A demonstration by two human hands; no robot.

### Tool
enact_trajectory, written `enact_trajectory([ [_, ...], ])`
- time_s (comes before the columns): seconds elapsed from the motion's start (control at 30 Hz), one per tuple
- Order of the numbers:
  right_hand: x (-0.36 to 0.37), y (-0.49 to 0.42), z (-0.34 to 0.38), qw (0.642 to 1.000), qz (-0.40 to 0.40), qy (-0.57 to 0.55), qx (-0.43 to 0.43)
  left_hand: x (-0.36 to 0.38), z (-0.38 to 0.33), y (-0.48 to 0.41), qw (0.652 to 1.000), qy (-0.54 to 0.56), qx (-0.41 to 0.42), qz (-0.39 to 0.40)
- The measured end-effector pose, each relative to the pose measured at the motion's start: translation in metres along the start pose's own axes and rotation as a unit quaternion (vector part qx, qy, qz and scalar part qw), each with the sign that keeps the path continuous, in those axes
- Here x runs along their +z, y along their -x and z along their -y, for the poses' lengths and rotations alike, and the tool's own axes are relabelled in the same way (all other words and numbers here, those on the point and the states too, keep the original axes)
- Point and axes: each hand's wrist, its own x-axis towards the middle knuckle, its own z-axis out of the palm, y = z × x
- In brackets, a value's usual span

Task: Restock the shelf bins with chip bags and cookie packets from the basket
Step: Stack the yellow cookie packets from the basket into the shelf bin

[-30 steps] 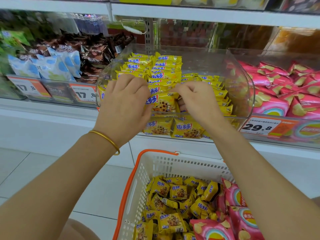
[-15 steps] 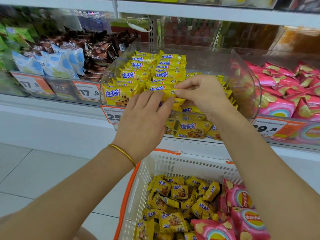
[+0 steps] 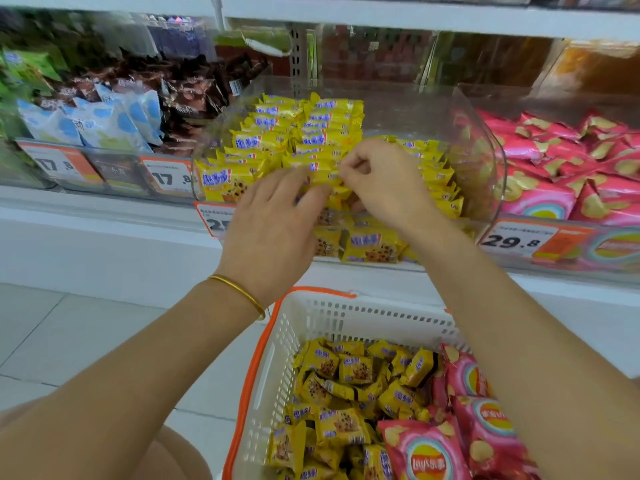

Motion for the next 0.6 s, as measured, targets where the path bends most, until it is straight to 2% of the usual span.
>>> enact_trajectory([
  [0.07, -0.012, 0.020, -0.002, 0.994, -0.082, 0.046, -0.048, -0.009, -0.007, 0.008, 0.999, 0.002, 0.018, -0.027],
  [0.13, -0.020, 0.057, -0.014, 0.978, -0.186, -0.001, -0.094, -0.009, -0.015, 0.022, 0.997, 0.030, 0.066, -0.029],
  [0.17, -0.018, 0.079, -0.023, 0.976, -0.197, -0.024, -0.095, -0.005, -0.018, 0.031, 0.994, 0.055, 0.091, -0.006],
  [0.2, -0.009, 0.097, -0.039, 0.983, -0.166, -0.029, -0.077, 0.004, -0.021, 0.040, 0.991, 0.073, 0.110, 0.032],
  [0.23, 0.006, 0.110, -0.057, 0.994, -0.095, -0.012, -0.042, 0.015, -0.023, 0.050, 0.986, 0.076, 0.123, 0.084],
  [0.27, 0.025, 0.119, -0.078, 1.000, 0.008, 0.026, -0.004, 0.026, -0.024, 0.058, 0.980, 0.070, 0.128, 0.138],
  [0.33, 0.072, 0.129, -0.125, 0.966, 0.224, 0.116, 0.060, 0.048, -0.023, 0.072, 0.961, 0.058, 0.135, 0.236],
  [0.4, 0.120, 0.142, -0.160, 0.912, 0.368, 0.154, 0.098, 0.061, -0.021, 0.077, 0.940, 0.045, 0.142, 0.306],
  [0.43, 0.143, 0.151, -0.173, 0.892, 0.412, 0.150, 0.109, 0.066, -0.019, 0.078, 0.932, 0.038, 0.140, 0.333],
  [0.5, 0.181, 0.171, -0.191, 0.867, 0.459, 0.149, 0.121, 0.072, -0.018, 0.078, 0.930, 0.037, 0.138, 0.337],
  [0.6, 0.211, 0.198, -0.206, 0.856, 0.455, 0.198, 0.148, 0.077, -0.022, 0.073, 0.934, 0.027, 0.124, 0.335],
])
